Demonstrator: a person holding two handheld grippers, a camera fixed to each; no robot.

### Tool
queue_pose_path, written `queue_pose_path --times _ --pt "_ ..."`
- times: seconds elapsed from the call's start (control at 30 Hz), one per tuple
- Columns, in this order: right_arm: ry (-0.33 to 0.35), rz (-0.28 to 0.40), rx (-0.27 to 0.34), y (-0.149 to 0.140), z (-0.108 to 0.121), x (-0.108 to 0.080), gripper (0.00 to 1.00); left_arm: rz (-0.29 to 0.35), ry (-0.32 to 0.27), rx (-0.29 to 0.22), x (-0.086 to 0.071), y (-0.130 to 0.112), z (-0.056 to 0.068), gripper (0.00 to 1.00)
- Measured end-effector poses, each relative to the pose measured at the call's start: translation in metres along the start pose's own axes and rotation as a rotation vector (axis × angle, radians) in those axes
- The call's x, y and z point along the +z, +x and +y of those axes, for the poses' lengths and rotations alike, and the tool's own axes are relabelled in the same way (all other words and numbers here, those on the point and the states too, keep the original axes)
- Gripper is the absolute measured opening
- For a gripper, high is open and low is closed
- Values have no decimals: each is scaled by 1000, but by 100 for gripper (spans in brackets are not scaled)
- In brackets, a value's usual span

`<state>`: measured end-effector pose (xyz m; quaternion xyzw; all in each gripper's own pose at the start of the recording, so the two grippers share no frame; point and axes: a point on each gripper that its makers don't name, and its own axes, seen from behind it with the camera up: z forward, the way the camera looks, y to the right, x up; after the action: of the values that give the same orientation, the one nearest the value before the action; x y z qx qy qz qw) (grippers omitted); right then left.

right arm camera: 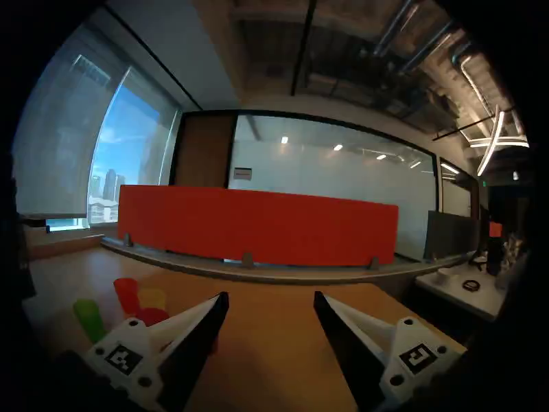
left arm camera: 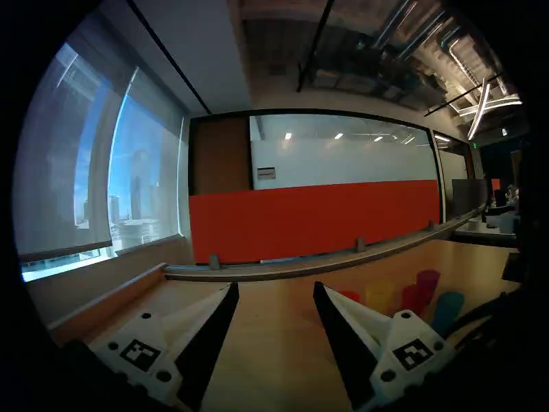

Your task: Pour water

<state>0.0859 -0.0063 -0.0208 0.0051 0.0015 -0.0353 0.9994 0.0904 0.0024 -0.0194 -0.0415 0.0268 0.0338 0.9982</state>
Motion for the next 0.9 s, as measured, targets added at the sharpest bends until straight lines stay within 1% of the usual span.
queue_pose_path --times 0.2,0.3,0.4,0.6,0.7,0.9 --pt "-38 12 64 5 17 0 97 -8 45 0 3 -16 -9 80" --pt "-47 14 84 8 22 -1 98 -4 54 -10 3 -21 -7 80" --pt "-61 7 86 10 25 -1 99 3 42 -26 5 -27 -1 80" --pt "-91 5 58 10 28 -3 99 10 59 -40 8 -35 -3 80" --pt "-96 -4 44 8 25 -3 99 16 61 -40 7 -36 -2 80" --pt "-99 -16 32 5 21 -2 99 18 73 -64 7 -45 -1 80"
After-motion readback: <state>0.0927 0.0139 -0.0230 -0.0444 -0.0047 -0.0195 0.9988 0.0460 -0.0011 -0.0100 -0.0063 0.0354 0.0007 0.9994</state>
